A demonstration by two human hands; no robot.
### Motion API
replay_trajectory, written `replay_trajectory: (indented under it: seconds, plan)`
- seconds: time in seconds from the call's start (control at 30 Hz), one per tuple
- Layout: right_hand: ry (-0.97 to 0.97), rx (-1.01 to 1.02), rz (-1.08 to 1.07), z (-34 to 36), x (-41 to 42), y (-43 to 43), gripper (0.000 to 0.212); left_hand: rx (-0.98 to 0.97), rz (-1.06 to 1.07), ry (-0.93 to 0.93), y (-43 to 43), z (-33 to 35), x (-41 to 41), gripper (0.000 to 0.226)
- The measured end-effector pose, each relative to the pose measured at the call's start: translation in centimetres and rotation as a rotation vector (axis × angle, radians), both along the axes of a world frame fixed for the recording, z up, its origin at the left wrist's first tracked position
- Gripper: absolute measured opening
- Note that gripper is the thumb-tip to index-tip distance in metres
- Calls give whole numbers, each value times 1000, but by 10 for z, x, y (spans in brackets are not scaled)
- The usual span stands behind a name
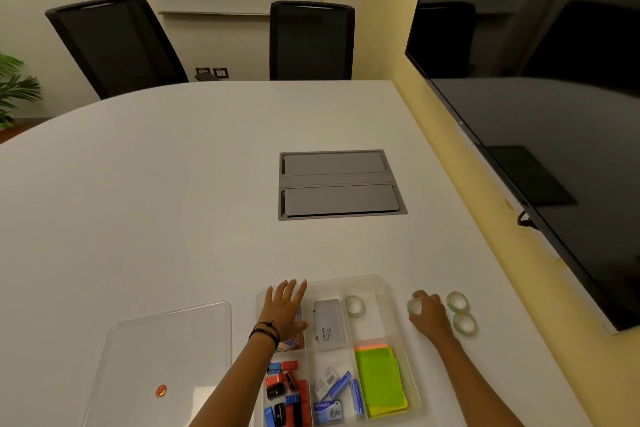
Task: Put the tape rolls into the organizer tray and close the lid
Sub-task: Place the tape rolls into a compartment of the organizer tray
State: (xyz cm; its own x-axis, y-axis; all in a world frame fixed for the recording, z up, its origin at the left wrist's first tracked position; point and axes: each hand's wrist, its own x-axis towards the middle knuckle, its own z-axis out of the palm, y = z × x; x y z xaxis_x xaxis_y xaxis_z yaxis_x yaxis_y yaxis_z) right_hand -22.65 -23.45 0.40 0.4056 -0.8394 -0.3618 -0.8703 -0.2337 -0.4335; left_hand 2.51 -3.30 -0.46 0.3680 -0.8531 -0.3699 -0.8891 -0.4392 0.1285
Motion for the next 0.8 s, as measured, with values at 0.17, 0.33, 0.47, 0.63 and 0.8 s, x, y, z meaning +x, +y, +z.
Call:
replay_trajectory:
  seconds: [0.17,0.33,0.47,0.63,0.8]
  plan:
    - [-272,8,-56,22,24,-8,46,-8,9,21,-1,0,0,87]
    - [-411,69,144,36,51,3,41,-29,23,50,0,-1,0,87]
    - [-273,179,391,33,62,17,38,-51,35,55,1,-2,0,86]
    - [42,61,618,16,63,24,46,-59,39,63,2,-2,-1,86]
    - [192,-44,696,9,69,25,43,-61,38,66,3,-1,0,86]
